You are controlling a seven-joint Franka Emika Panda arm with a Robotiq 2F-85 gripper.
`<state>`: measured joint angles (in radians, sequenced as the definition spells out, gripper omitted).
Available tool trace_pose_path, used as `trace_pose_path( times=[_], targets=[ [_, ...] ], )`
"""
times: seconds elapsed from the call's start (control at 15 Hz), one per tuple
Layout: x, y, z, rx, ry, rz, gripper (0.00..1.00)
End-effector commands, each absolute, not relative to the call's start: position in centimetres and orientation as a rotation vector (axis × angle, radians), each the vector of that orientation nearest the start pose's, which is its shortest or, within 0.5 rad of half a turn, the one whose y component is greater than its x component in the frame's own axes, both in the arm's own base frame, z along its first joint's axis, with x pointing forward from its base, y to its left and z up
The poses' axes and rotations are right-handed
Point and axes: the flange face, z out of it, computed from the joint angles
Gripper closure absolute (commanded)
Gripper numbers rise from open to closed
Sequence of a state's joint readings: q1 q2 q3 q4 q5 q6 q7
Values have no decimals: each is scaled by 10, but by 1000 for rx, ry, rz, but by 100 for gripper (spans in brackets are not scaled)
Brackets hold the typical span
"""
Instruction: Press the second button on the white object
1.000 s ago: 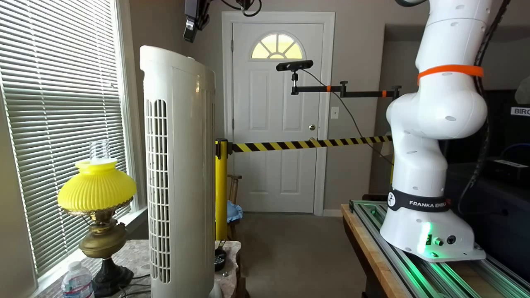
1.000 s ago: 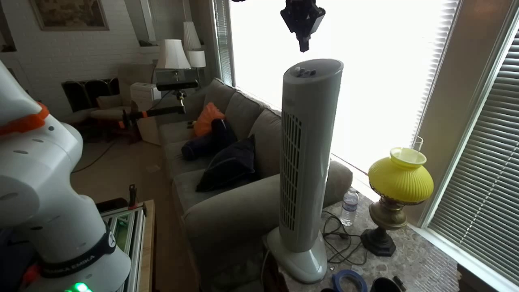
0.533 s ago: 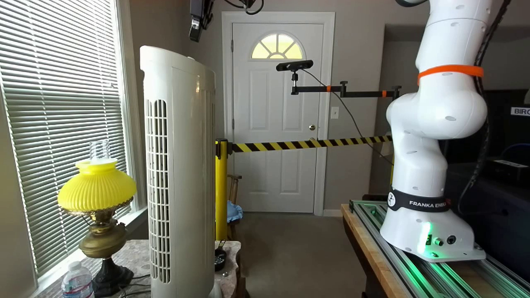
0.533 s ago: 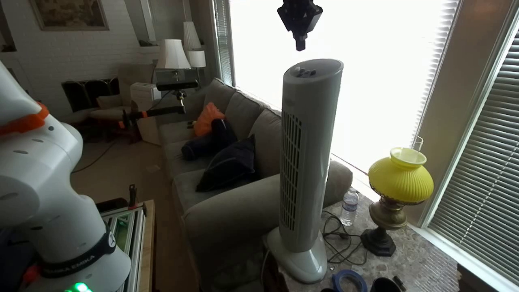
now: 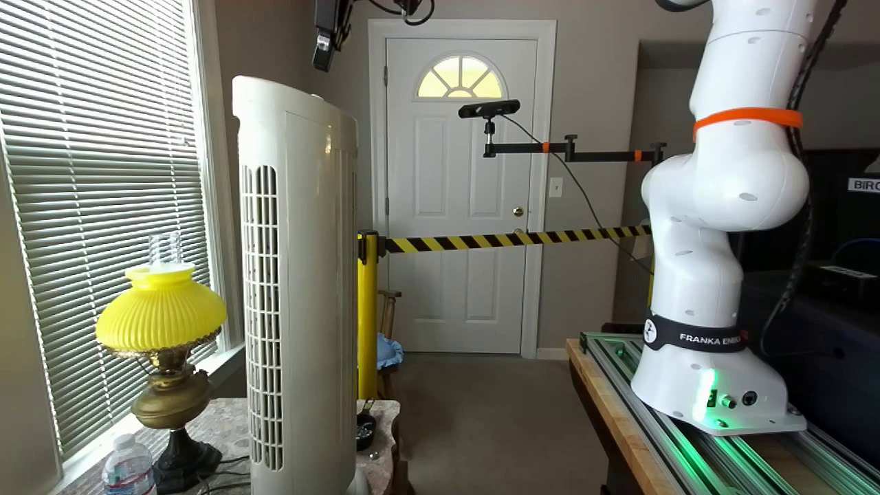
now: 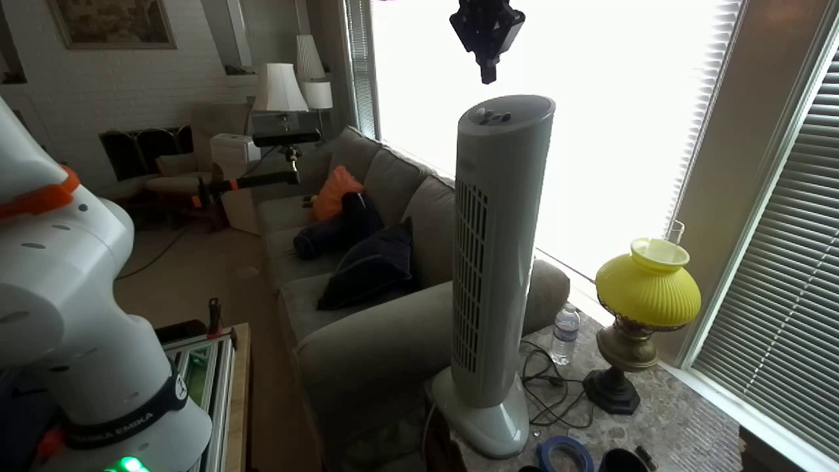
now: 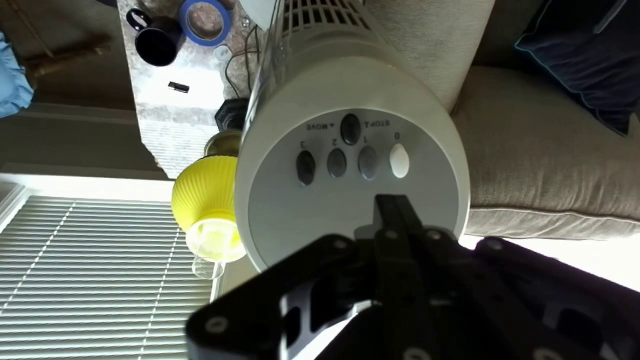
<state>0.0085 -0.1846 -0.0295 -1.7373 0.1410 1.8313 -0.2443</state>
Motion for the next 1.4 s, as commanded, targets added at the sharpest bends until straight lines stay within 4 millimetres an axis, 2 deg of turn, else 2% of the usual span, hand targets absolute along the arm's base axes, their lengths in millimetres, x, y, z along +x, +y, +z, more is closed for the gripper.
trace_pose_path(
  times=[0.0,0.6,1.33],
  targets=[
    [525,-5,659,-2996,-399,-486,100],
    [522,-2,642,-2973,-540,-480,100],
    [522,3,622,-2957,-576,-478,100]
  ],
)
